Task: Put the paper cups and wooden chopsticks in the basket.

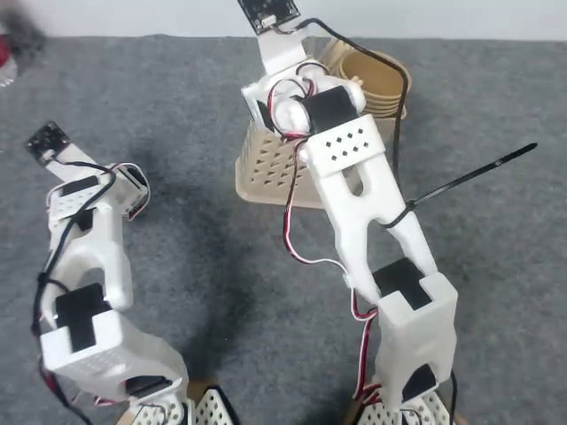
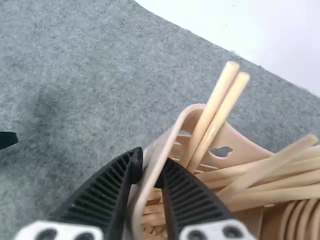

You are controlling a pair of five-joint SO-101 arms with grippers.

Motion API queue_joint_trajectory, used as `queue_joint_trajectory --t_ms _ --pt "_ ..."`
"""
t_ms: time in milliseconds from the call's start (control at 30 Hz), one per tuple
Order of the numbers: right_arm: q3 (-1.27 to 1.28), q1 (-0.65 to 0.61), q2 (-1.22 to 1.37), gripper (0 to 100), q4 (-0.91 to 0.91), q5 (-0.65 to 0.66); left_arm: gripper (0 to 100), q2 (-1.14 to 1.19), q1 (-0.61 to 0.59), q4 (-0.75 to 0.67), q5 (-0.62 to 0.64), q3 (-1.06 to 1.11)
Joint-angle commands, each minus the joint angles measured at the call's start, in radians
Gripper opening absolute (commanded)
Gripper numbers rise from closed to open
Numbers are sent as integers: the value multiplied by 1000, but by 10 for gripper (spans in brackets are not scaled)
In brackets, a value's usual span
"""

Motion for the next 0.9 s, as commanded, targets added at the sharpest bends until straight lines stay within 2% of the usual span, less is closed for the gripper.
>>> queue_joint_trajectory --t_ms 0,67,267,467,667,867 --pt "-57 -15 -18 10 -25 -3 209 -49 9 -18 -6 -8" --pt "-58 -15 -18 29 -27 -3 209 -49 9 -18 -6 -8" --pt "-57 -16 -19 220 -21 -9 209 -49 9 -18 -6 -8" --pt "-60 -76 -25 221 -16 5 209 -49 9 -18 -6 -8" --pt "-63 -163 -51 221 -1 75 209 -49 9 -18 -6 -8" --pt "-63 -189 -150 220 4 77 209 -49 9 -18 -6 -8"
